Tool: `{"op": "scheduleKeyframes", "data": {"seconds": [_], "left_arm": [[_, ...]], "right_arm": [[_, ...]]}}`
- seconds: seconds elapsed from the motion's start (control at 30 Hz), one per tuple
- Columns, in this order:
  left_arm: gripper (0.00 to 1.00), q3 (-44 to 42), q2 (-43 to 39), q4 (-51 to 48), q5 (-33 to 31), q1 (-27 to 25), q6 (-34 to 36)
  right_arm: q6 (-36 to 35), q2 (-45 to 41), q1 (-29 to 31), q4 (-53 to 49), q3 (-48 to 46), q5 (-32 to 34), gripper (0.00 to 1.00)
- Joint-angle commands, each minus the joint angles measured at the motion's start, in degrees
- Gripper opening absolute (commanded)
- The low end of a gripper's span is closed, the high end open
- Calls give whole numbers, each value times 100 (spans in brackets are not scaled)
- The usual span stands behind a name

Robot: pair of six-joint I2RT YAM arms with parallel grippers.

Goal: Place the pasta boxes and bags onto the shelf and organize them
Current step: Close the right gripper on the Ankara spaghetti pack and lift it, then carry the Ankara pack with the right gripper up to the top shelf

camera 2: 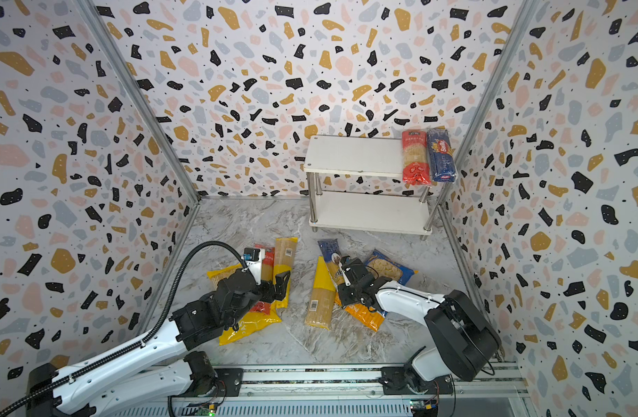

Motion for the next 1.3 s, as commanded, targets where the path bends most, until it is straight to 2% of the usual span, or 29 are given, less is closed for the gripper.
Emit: {"op": "scheduleKeyframes", "data": {"seconds": [0.0, 0.33, 0.6, 0.8, 0.97, 1.13, 1.27], "left_arm": [[100, -72, -129, 212, -142, -33, -8], [100, -62, -337, 71, -212, -29, -33], [99, 18, -552, -119, -335, -29, -18], [99, 161, -605, -224, -445, -26, 59], [100, 219, -553, -156, -433, -23, 89], [99, 488, -246, -25, -133, -29, 345], [99, 1301, 316, -49, 24, -30, 724]], "right_arm": [[52, -599, -104, -30, 12, -692, 10], [414, -1661, -323, 180, 2, -2035, 1], [529, -2370, -373, -236, 472, -2443, 0], [151, -2859, -372, -1226, 1631, -1986, 0], [-84, -2929, -376, -1643, 2597, -1444, 0], [-500, -2526, -379, -1947, 3742, -487, 0], [-850, -1894, -372, -1976, 4784, 107, 0]]}}
